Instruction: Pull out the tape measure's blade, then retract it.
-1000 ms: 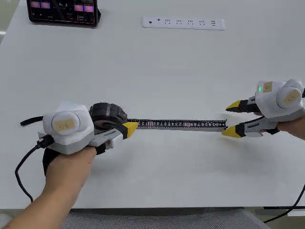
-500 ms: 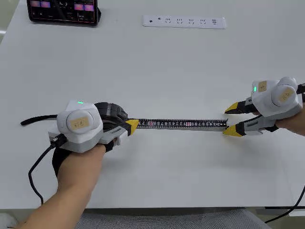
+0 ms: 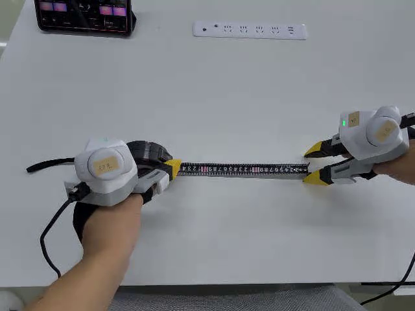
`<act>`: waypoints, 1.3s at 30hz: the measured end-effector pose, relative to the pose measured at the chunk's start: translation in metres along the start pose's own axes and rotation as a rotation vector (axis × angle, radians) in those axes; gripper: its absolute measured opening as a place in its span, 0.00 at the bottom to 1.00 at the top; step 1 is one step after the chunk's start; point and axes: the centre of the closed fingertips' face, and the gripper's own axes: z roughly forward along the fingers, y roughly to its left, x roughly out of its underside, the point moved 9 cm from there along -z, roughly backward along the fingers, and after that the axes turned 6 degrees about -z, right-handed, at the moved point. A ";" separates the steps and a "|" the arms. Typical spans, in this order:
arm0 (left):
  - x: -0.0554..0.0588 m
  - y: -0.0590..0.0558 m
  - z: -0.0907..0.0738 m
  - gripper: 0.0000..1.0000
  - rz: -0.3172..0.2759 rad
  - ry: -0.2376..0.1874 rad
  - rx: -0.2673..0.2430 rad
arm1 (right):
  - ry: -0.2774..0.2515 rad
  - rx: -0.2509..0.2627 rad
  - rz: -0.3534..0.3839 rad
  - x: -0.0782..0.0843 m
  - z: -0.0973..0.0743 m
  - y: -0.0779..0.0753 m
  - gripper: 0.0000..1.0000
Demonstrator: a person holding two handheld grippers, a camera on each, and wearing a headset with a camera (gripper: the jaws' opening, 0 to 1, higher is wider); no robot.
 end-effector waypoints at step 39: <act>-0.001 0.001 -0.001 0.63 -0.043 -0.015 0.009 | 0.026 -0.007 -0.100 -0.007 0.004 0.006 0.11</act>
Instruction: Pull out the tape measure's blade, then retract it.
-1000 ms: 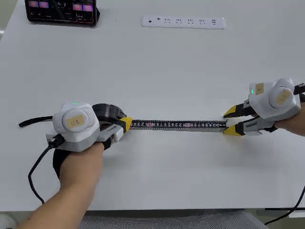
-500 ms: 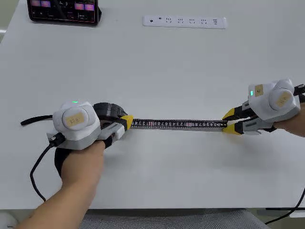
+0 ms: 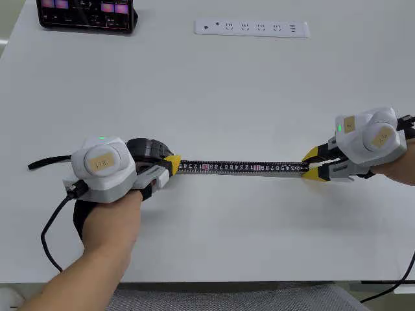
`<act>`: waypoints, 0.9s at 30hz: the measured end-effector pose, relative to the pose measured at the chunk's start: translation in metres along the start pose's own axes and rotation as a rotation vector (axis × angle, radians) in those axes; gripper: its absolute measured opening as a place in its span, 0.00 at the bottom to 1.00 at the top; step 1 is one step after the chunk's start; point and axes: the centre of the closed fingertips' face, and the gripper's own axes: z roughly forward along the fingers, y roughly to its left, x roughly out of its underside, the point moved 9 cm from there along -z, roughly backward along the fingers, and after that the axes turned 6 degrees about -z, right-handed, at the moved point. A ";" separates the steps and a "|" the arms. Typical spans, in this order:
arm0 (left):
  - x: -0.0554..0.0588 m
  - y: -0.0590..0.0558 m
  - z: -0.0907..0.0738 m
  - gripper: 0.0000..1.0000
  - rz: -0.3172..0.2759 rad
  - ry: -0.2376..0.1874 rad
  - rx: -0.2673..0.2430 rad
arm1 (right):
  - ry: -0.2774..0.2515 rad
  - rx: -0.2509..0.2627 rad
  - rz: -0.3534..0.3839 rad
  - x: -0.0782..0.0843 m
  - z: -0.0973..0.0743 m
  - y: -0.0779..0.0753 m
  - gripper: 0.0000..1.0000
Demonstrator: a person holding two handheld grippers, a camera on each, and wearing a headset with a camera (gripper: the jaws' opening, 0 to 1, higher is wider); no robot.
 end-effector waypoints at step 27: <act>0.000 0.000 -0.002 0.60 0.015 0.025 -0.009 | 0.015 -0.001 -0.016 -0.004 0.001 0.001 0.11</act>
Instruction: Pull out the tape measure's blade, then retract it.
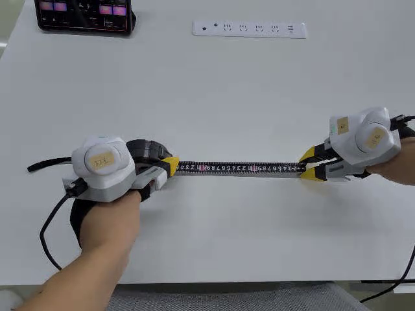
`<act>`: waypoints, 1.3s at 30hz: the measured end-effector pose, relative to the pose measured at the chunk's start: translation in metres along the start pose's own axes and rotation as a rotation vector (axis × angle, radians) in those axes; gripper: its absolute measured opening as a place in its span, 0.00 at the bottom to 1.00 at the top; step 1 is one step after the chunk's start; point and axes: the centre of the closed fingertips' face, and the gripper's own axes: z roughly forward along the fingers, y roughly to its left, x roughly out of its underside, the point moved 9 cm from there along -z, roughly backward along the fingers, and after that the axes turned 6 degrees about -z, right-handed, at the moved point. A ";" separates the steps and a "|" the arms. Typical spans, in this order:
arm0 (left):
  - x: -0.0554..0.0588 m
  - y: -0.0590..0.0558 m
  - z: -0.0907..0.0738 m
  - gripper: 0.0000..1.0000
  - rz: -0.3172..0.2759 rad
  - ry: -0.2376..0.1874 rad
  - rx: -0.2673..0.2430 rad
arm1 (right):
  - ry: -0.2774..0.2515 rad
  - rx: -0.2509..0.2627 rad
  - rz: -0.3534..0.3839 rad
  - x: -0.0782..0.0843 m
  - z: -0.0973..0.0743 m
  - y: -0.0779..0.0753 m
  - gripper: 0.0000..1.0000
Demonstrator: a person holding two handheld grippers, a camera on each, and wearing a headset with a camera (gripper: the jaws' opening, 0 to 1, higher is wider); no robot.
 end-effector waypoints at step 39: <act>0.000 0.005 0.002 0.61 -0.049 0.003 0.035 | -0.100 -0.021 -0.002 -0.045 0.023 -0.009 0.10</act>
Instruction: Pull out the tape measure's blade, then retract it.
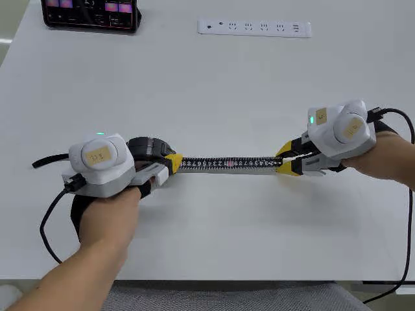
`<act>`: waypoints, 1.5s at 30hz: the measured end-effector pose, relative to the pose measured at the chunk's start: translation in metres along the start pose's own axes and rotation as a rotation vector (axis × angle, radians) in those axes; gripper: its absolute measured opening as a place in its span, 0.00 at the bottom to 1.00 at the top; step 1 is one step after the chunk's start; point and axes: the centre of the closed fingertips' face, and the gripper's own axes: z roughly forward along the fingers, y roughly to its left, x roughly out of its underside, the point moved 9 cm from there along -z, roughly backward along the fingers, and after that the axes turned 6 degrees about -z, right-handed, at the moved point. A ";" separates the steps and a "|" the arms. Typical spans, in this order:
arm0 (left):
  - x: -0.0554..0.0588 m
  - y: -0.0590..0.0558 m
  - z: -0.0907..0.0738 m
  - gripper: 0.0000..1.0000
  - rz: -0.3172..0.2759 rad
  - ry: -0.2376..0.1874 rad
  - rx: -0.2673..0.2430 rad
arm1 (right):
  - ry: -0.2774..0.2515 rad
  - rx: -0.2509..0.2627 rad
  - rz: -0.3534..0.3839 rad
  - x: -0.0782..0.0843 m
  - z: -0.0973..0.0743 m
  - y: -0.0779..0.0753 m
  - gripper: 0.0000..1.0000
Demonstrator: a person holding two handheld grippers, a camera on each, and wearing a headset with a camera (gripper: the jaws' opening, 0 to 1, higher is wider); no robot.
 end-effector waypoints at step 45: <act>-0.001 0.001 -0.001 0.61 -0.031 -0.001 0.022 | -0.109 -0.036 0.008 -0.047 0.037 -0.004 0.10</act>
